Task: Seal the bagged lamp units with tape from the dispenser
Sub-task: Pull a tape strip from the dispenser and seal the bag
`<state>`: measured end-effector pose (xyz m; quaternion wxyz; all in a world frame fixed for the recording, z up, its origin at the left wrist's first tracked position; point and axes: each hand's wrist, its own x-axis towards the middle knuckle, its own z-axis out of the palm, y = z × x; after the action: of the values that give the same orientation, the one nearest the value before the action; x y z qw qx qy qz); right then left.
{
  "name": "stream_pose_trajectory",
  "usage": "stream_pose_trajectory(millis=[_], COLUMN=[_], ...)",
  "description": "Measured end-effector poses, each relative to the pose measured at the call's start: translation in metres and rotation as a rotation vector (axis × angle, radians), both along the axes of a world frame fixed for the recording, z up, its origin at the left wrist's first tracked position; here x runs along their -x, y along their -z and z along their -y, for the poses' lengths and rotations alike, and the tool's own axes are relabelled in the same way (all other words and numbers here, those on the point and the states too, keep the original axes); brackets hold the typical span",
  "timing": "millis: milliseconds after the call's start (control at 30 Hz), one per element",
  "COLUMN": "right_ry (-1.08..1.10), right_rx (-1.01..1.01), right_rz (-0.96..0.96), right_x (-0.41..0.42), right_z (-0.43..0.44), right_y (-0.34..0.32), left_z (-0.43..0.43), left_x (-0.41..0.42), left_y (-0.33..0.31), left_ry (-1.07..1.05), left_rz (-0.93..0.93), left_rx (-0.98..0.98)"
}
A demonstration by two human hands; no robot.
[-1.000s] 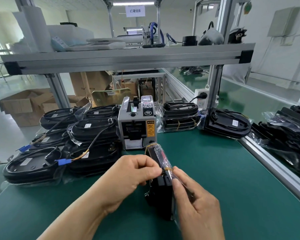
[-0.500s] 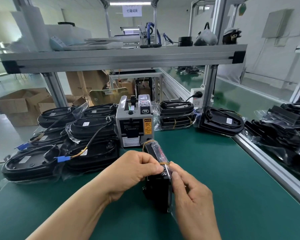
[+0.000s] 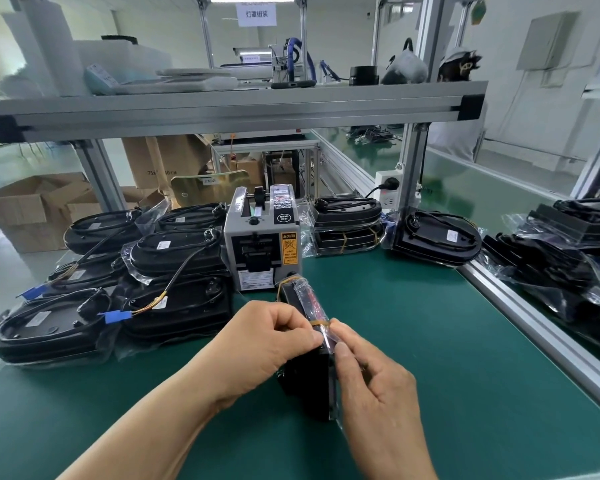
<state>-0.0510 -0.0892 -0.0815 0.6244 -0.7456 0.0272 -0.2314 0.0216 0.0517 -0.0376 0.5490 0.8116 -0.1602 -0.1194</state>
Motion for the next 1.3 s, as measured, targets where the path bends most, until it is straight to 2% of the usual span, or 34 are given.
stream_pose_trajectory(millis=[267,433,1300], right_ry=[-0.001,-0.012,-0.008], right_rx=[-0.002,-0.02,0.022], right_rz=[-0.009,-0.007,0.019], right_x=[-0.0008,-0.0004,0.0006], right_z=[-0.0001,-0.0018,-0.0041], right_y=[0.0015,0.0018,0.0004], left_z=[0.0008,-0.0013,-0.0038], left_x=[0.0042,0.004,-0.0012], left_y=[0.005,0.005,0.0051], left_ry=[-0.057,-0.006,0.003], left_rz=[0.043,0.043,0.179], left_rx=[0.009,0.058,-0.087])
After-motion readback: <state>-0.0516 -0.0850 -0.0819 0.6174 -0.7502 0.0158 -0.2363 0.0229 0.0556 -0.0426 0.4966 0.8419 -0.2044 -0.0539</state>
